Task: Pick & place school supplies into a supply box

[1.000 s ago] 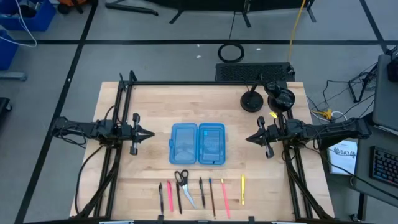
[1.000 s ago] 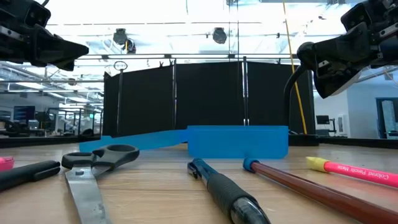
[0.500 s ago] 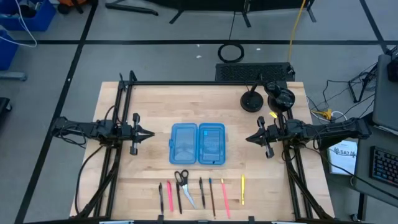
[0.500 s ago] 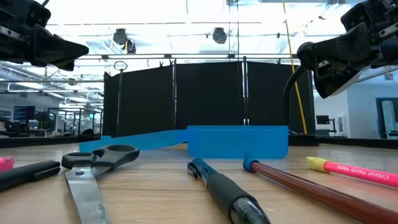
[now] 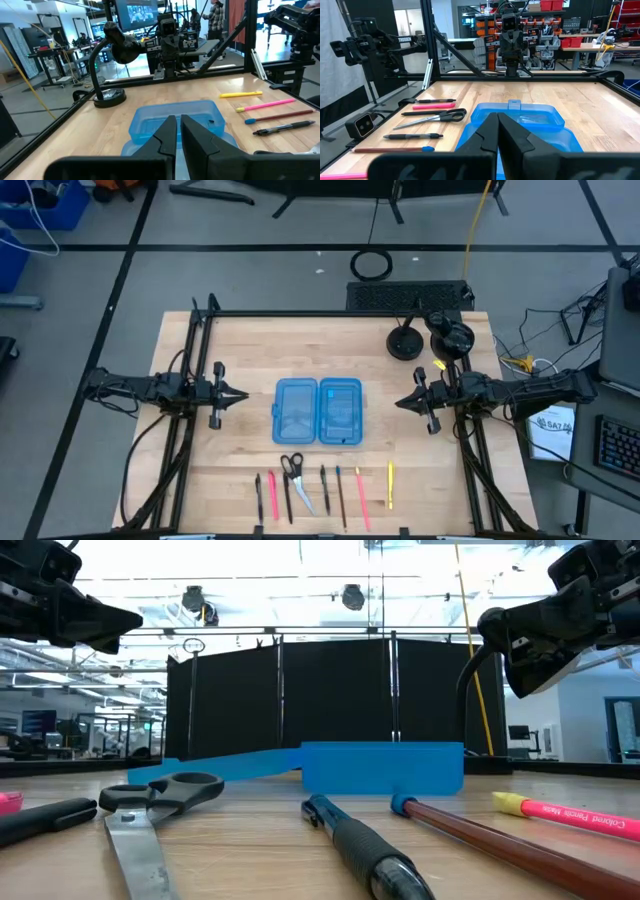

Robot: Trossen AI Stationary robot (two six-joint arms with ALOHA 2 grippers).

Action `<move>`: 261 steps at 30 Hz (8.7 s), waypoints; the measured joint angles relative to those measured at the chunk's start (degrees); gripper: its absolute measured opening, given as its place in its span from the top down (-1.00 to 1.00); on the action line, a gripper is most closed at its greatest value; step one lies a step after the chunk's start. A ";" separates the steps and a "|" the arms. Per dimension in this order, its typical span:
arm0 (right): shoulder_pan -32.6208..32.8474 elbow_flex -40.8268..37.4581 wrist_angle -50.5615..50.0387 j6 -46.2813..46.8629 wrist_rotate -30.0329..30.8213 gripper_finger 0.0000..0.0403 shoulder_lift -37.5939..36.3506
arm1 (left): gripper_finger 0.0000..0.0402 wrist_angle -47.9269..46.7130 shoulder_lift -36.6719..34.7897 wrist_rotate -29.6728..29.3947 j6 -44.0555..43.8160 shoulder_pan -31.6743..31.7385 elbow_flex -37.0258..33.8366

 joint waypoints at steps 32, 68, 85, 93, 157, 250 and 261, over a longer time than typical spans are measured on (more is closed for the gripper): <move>0.00 0.01 0.01 0.01 -0.02 1.00 -0.02 | 0.85 -0.01 -0.02 -0.01 0.00 0.00 0.00; 16.73 37.37 -14.46 1.31 20.87 1.00 23.70 | 0.85 4.76 0.00 -8.08 -4.57 0.07 0.00; 29.36 106.10 -87.00 56.21 41.18 1.00 72.69 | 0.85 7.35 0.00 -13.15 2.95 0.07 0.04; 34.89 99.26 -92.95 90.79 28.86 1.00 79.01 | 0.85 7.27 0.00 -13.16 3.80 0.07 0.04; 38.83 68.11 -53.69 121.15 0.93 0.38 90.91 | 0.85 4.23 0.00 -13.12 10.23 0.07 -0.02; 8.14 65.15 -41.06 78.99 14.76 0.93 69.79 | 0.85 5.61 -0.02 -12.56 7.53 0.05 -0.02; 1.59 64.88 -34.13 77.21 4.41 0.93 80.55 | 0.85 6.94 -0.02 -12.47 7.74 0.04 -0.02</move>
